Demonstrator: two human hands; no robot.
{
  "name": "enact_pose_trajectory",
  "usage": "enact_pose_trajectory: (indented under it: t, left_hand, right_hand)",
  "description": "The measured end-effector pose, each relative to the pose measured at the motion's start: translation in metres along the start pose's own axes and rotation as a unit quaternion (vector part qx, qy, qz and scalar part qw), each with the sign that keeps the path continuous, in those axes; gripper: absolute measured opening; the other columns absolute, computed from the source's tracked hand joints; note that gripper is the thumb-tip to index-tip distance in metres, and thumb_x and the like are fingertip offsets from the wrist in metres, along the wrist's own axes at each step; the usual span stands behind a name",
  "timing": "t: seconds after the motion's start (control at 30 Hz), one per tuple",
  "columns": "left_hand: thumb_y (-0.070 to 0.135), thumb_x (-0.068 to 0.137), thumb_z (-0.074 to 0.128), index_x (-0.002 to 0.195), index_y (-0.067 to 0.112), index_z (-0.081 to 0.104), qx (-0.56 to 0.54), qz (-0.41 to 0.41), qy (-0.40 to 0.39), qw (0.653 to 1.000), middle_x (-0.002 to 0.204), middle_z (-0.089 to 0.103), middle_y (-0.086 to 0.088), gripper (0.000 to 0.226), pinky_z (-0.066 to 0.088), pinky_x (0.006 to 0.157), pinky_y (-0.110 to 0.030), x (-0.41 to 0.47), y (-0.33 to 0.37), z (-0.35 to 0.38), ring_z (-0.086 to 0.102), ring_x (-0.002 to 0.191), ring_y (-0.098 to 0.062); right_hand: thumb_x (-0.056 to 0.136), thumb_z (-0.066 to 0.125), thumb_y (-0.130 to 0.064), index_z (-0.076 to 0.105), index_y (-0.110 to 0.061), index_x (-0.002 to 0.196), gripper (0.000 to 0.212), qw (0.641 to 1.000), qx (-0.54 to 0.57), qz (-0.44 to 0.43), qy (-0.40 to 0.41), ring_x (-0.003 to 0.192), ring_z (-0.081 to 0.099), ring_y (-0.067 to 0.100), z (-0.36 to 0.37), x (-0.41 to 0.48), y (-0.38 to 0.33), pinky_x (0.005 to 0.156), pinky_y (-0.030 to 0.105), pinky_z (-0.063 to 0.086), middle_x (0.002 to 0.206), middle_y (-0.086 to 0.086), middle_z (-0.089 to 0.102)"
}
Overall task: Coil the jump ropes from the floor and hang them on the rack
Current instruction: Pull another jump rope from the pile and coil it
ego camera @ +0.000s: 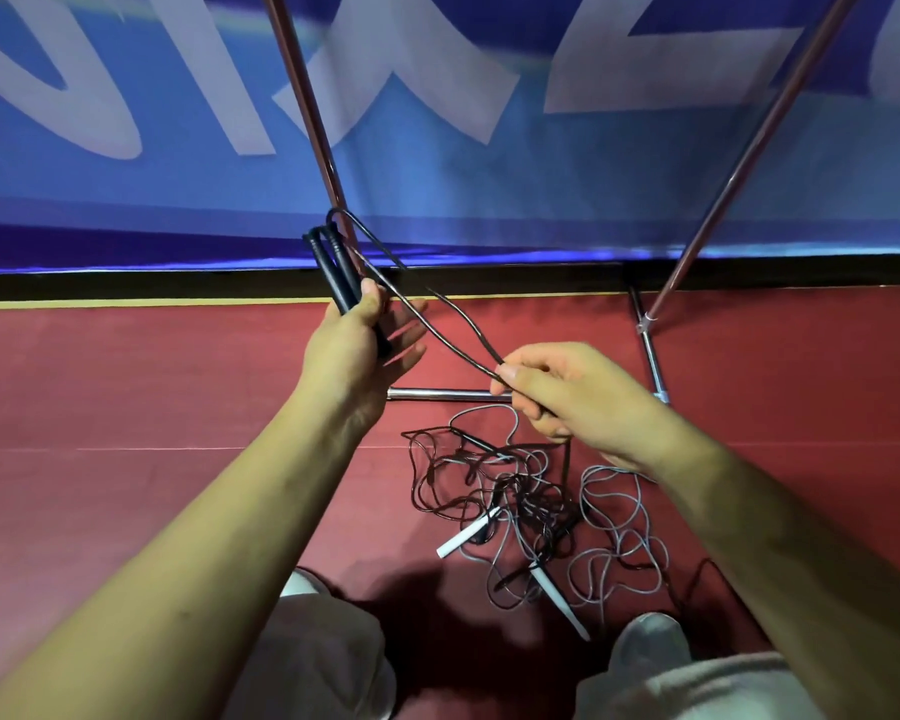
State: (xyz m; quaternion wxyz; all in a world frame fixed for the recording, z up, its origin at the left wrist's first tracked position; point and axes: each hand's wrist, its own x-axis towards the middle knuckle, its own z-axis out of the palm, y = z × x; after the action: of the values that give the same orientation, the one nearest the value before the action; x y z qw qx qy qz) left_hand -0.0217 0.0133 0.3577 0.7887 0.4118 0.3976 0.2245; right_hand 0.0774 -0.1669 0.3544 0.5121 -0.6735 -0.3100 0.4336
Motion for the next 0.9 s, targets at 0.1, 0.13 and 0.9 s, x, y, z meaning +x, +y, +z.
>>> enact_pose_trajectory:
  t: [0.1,0.13,0.9]
  left_hand:
    - [0.033,0.105,0.04,0.107,0.022,0.054,-0.098,-0.04,-0.045,0.993,0.115,0.071,-0.012,0.018,0.06,0.071,-0.033,0.0,0.004,0.001,0.073,0.094,-0.027]
    - [0.034,0.105,0.039,0.111,0.02,0.056,-0.135,-0.057,-0.06,0.987,0.115,0.072,-0.009,0.023,0.061,0.072,-0.033,0.0,0.005,0.002,0.074,0.094,-0.026]
    - [0.05,0.103,0.036,0.091,0.02,0.053,-0.236,-0.17,-0.096,0.952,0.053,0.04,0.006,0.037,0.024,0.034,-0.015,0.008,-0.01,-0.005,0.03,0.034,-0.004]
  right_hand:
    - [0.101,0.049,-0.015,0.069,-0.006,0.092,0.024,1.0,0.0,-0.005,0.007,0.043,0.03,0.009,-0.001,0.001,0.001,0.042,0.022,0.024,0.06,0.002,0.044]
    - [0.101,0.049,-0.015,0.07,-0.006,0.095,0.024,1.0,-0.017,-0.003,0.005,0.043,0.031,0.009,0.0,0.002,0.002,0.043,0.022,0.026,0.06,0.003,0.045]
    - [0.093,0.059,-0.028,0.061,-0.01,0.082,0.021,0.97,-0.235,-0.016,-0.059,0.053,0.039,0.01,0.042,-0.01,-0.007,0.055,0.027,0.033,0.056,-0.007,0.041]
